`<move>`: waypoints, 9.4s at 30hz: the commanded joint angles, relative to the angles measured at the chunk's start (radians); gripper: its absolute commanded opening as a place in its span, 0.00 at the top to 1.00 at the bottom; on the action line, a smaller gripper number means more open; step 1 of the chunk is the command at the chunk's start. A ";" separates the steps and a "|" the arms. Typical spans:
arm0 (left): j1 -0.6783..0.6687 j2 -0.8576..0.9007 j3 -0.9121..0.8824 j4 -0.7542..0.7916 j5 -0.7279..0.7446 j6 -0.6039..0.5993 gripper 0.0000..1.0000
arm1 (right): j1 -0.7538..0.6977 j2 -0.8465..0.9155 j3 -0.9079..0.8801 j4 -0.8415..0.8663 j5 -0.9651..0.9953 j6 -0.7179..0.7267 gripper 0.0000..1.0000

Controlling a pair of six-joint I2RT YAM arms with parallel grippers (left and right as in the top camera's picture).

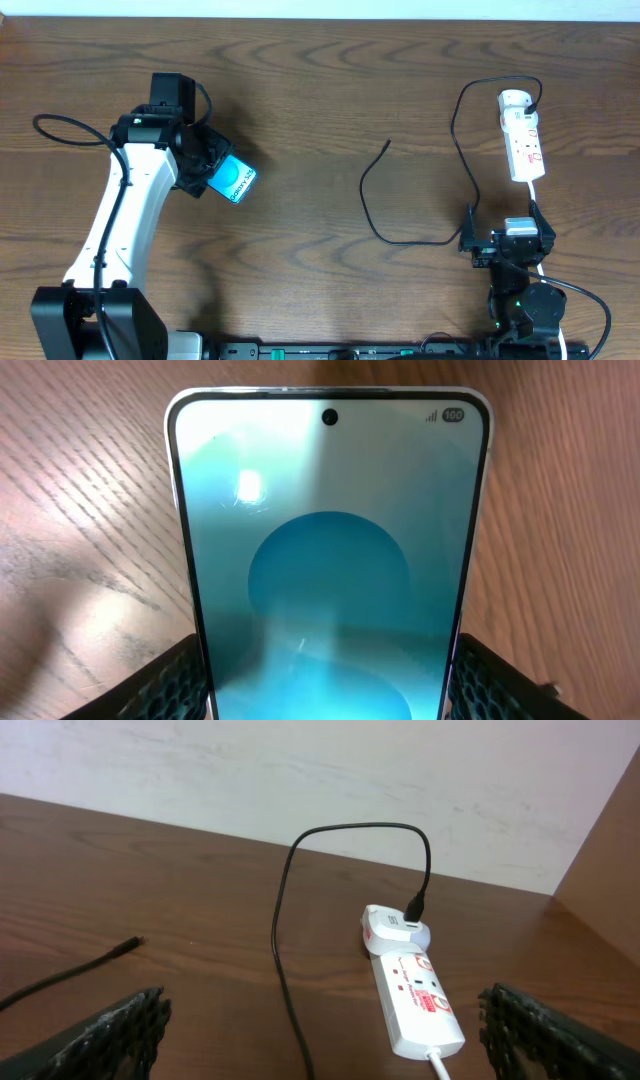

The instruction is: Plug charger to phone and switch on socket

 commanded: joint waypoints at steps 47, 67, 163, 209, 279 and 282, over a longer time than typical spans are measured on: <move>-0.047 -0.006 -0.003 0.024 -0.071 -0.060 0.93 | 0.138 1.402 1.381 -0.874 -0.192 0.291 0.01; -0.047 -0.006 -0.003 0.023 -0.014 -0.095 0.93 | 0.420 1.760 1.658 -0.853 0.135 0.986 0.01; -0.046 0.078 -0.003 0.107 0.034 -0.255 0.93 | 0.455 2.127 1.777 -0.955 0.204 1.403 0.16; -0.046 0.078 -0.003 0.107 0.033 -0.255 0.93 | 0.457 2.264 1.777 -0.941 0.180 1.403 0.30; -0.046 0.078 -0.003 0.107 0.033 -0.251 0.93 | 0.464 2.296 1.763 -0.924 0.203 1.403 0.29; -0.046 0.078 -0.003 0.107 0.033 -0.251 0.93 | 0.464 2.296 1.763 -0.922 0.203 1.403 0.29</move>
